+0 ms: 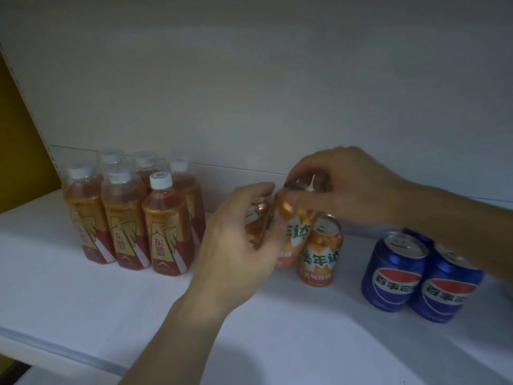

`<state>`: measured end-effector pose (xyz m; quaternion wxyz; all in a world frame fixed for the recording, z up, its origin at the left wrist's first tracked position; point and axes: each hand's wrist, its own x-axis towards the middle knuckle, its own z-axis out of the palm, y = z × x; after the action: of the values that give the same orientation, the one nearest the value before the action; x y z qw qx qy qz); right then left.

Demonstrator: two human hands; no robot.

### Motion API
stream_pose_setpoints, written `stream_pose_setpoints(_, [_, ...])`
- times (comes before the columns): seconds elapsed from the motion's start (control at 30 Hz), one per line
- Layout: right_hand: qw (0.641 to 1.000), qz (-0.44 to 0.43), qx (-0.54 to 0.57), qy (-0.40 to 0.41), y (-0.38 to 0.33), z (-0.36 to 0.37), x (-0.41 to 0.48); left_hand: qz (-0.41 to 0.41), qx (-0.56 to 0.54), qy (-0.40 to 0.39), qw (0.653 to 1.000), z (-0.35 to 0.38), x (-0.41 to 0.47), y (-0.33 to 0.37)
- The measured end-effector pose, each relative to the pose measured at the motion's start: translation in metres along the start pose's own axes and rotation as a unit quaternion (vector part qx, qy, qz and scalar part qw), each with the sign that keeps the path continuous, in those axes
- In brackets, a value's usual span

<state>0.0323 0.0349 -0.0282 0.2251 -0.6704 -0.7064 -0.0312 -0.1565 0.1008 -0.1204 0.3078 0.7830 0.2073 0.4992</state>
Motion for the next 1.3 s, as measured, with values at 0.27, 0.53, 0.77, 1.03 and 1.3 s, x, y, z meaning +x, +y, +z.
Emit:
stream_pose_setpoints(0.27, [0.953,0.040,0.249,0.166,-0.001,-0.049,-0.044,-0.021,-0.186,-0.043,0.981,0.052,-0.001,0.044])
stream_pose_setpoints(0.53, [0.888,0.005,0.297,0.350,0.004,-0.029,-0.086,0.009,-0.245,0.049,0.968,0.103,-0.004,0.082])
stream_pose_setpoints(0.77, [0.890,0.002,0.339,0.304,0.011,-0.050,-0.091,0.005,-0.262,0.094,0.961,0.128,-0.006,0.091])
stream_pose_setpoints(1.03, [0.912,0.028,0.288,0.292,0.023,-0.051,-0.094,0.002,-0.251,0.089,0.964,0.134,-0.008,0.090])
stream_pose_setpoints(1.3, [0.900,0.041,0.306,0.307,0.024,-0.043,-0.092,-0.003,-0.230,0.083,0.970,0.127,-0.010,0.088])
